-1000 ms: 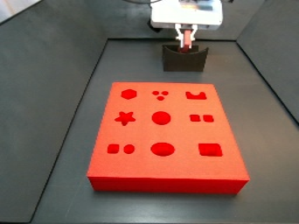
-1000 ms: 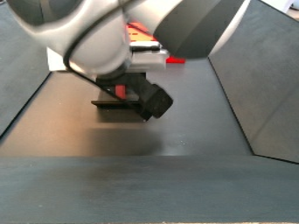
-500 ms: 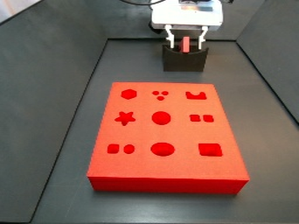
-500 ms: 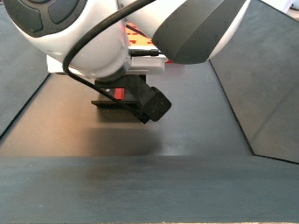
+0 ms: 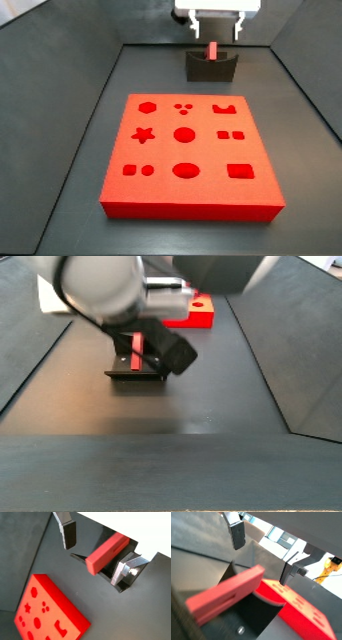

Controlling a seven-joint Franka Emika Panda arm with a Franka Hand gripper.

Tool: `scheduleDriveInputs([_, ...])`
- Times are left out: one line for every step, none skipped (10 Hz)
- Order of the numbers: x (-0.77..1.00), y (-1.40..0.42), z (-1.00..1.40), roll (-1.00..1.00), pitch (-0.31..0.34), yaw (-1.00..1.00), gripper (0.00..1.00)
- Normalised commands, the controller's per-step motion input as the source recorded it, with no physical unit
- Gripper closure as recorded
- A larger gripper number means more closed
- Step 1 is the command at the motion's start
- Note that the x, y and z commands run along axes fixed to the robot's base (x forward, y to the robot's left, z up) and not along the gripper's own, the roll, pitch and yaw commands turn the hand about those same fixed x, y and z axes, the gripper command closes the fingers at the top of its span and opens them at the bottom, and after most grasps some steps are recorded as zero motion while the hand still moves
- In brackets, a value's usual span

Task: Pick up the double-square object. Move up. Rotate the double-square object. Place the double-square object on the fixture. Regrasp the double-square object. Move to above the board. Insert the double-square object.
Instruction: Regrasp the double-square object.

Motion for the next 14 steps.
scheduleDriveInputs([-0.04, 0.01, 0.85, 0.03, 0.068, 0.0, 0.0])
scheduleDriveInputs([-0.04, 0.01, 0.66, 0.04, 0.069, -0.01, 0.0])
scheduleDriveInputs([-0.03, 0.01, 0.47, 0.04, 0.069, -0.02, 0.0])
scheduleDriveInputs([-0.03, 0.01, 0.22, 0.04, 0.068, -0.03, 0.0])
scheduleDriveInputs([-0.12, -0.88, 0.77, 1.0, 0.05, 0.03, 0.0])
scheduleDriveInputs([-0.11, -0.86, 0.72, 1.0, 0.049, 0.03, 0.0])
scheduleDriveInputs([-0.13, -0.7, 0.56, 1.0, 0.036, 0.03, 0.0])
scheduleDriveInputs([-0.13, -0.55, 0.37, 1.0, 0.029, 0.03, 0.0])
scheduleDriveInputs([-0.1, -0.39, 0.16, 1.0, 0.025, 0.03, 0.0])
scheduleDriveInputs([-0.04, -0.17, 0.04, 1.0, 0.024, 0.03, 0.0])
scheduleDriveInputs([-0.03, -0.04, 0.05, 1.0, 0.026, 0.03, 0.0])
scheduleDriveInputs([-0.02, -0.03, 0.03, 1.0, 0.026, 0.03, 0.0])
scheduleDriveInputs([-0.03, -0.04, 0.01, 1.0, 0.022, 0.03, 0.0])
scheduleDriveInputs([-0.04, -0.03, 0.01, 1.0, 0.015, 0.03, 0.0])
